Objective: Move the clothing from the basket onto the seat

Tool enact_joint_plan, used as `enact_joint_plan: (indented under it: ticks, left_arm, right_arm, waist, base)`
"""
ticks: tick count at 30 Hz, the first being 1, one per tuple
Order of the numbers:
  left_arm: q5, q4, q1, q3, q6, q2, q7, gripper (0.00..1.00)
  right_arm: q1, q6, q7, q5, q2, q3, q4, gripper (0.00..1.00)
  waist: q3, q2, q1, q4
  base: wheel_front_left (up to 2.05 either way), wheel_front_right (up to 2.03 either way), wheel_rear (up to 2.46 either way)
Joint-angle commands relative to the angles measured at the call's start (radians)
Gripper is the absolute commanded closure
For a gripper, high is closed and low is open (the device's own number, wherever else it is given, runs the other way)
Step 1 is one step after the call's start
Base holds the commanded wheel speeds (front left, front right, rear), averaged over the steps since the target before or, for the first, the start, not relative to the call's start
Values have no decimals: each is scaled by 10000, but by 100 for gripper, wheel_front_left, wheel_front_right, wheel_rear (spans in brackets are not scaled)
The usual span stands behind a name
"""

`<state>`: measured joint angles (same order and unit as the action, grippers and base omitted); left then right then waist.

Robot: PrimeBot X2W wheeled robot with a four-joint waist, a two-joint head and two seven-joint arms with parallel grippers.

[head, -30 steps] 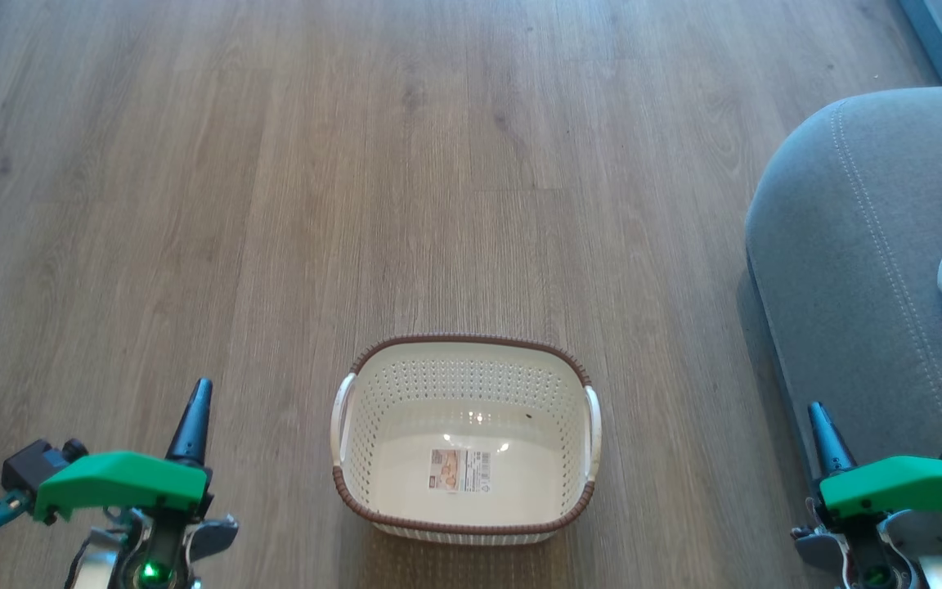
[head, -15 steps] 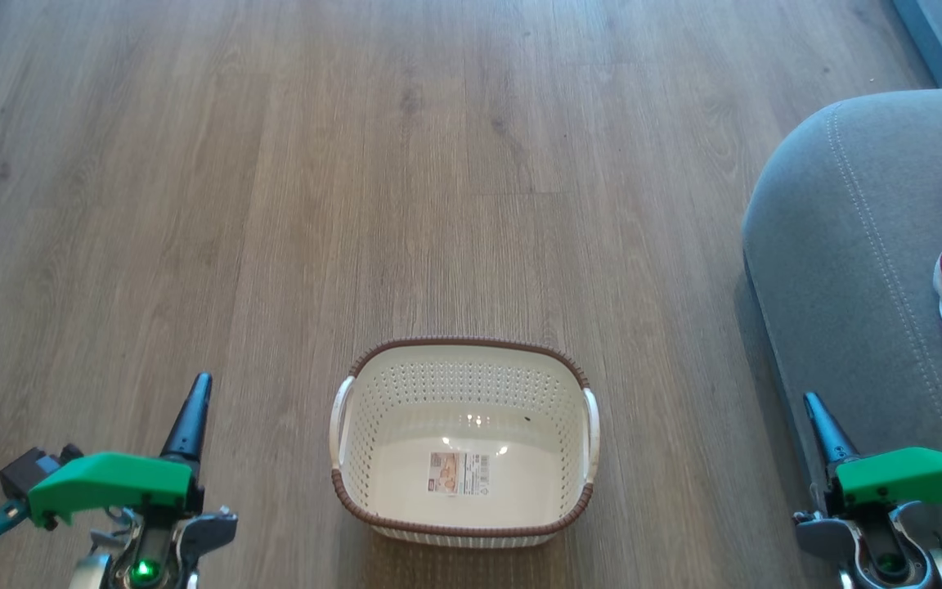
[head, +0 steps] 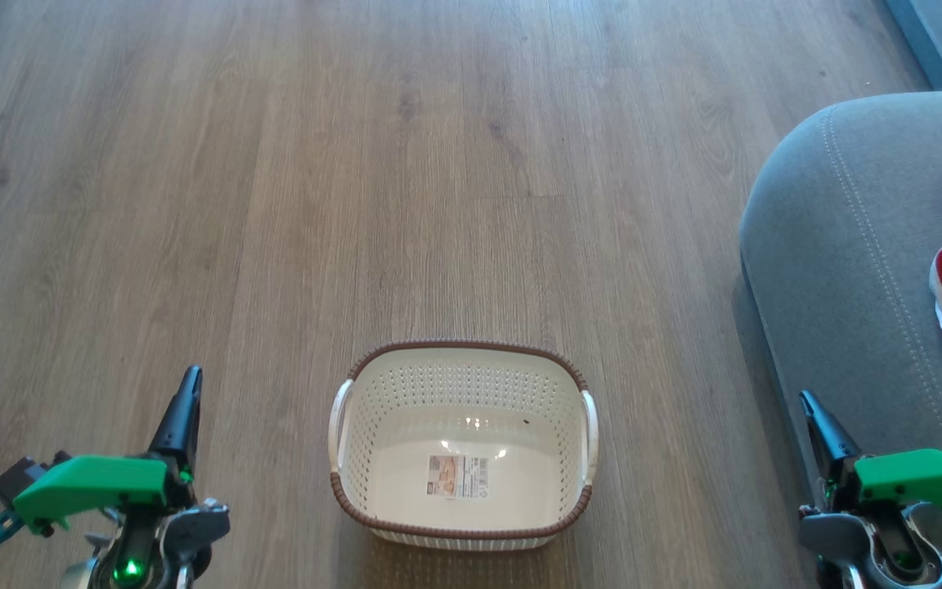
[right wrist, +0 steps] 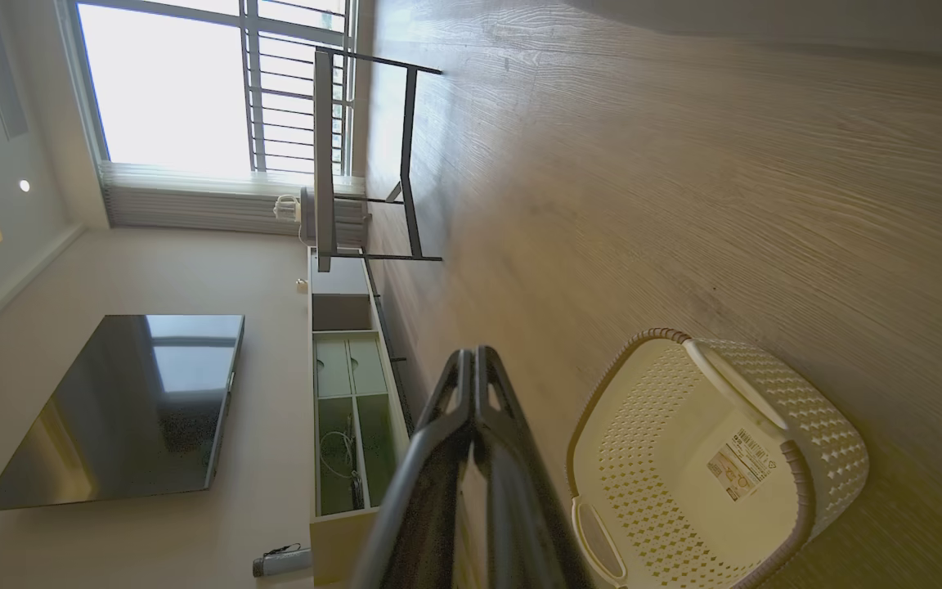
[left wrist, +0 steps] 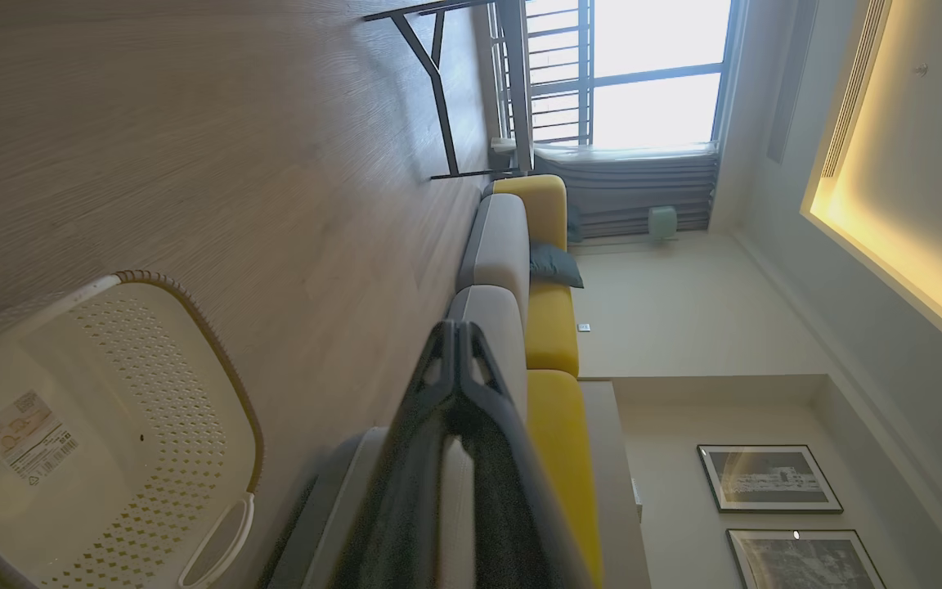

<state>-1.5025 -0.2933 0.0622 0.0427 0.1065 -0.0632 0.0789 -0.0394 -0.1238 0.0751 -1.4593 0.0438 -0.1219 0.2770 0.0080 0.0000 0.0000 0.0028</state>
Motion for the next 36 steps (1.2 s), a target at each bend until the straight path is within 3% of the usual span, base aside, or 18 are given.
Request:
enact_joint_plan:
  ticks: [1,11,36]
  left_arm:
    - [-213,398,459,396,126,-33,77,100]
    - [-1052,477,461,723,242,129,352,100]
    - [-1056,478,460,718,242,129,349,100]
  right_arm:
    - [-602,-64,112,-320,72,141,-320,100]
    - [-686,-69,385,-1489,64,76,-322,100]
    - [-686,-69,384,-1491,64,78,-322,100]
  waist:
    - [-5,0,0,-3]
    - [-50,0,0,-28]
    - [-50,0,0,-28]
  base:
    - [0,0,0]
    - [0,0,0]
    - [0,0,0]
